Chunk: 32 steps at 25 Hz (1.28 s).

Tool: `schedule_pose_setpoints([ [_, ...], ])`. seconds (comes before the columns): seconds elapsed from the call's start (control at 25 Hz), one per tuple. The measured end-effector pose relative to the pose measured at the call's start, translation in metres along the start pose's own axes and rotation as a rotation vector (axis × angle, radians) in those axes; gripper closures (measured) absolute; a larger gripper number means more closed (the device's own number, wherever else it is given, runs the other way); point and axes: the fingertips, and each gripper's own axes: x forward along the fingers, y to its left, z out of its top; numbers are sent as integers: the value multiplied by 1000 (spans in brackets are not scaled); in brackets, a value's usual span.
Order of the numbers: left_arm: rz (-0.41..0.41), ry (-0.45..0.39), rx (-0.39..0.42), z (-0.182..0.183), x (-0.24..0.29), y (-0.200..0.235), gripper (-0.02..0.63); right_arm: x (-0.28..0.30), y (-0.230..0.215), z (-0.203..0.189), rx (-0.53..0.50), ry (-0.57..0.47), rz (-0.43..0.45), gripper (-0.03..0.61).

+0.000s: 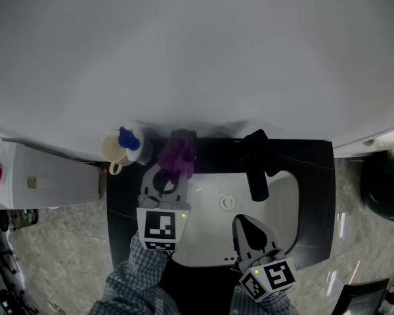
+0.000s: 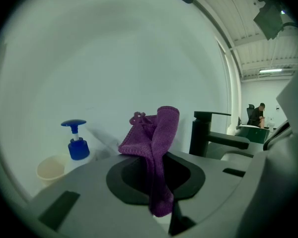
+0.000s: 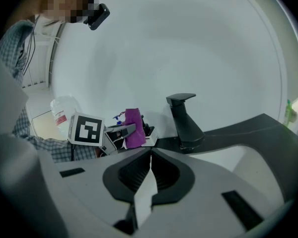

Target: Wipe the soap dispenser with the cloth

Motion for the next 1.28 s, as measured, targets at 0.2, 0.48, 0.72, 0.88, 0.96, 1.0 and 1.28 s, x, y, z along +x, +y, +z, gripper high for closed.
schedule_pose_setpoints([
  [0.2,-27,55,-19,-20,9,-11,554,-2,-3,-3,2,1,-6,559],
  [0.48,-67,110,-12,-40,14,-25,554,-5,-10,-8,15,1,-22,560],
  [0.72,-66,84,3,-20,-4,-32,554,-3,-3,-8,2,8,8,560],
  [0.88,-28,-35,-35,22,-14,-22,554,1,0,-6,3,8,29,558],
  [0.96,-4,-116,-54,48,-17,-17,554,1,1,-7,7,14,35,558],
  [1.0,4,-140,-54,58,-18,-16,554,1,1,-8,9,18,35,558],
  [1.28,45,-142,-23,57,6,-5,554,-3,-6,-11,20,24,18,559],
])
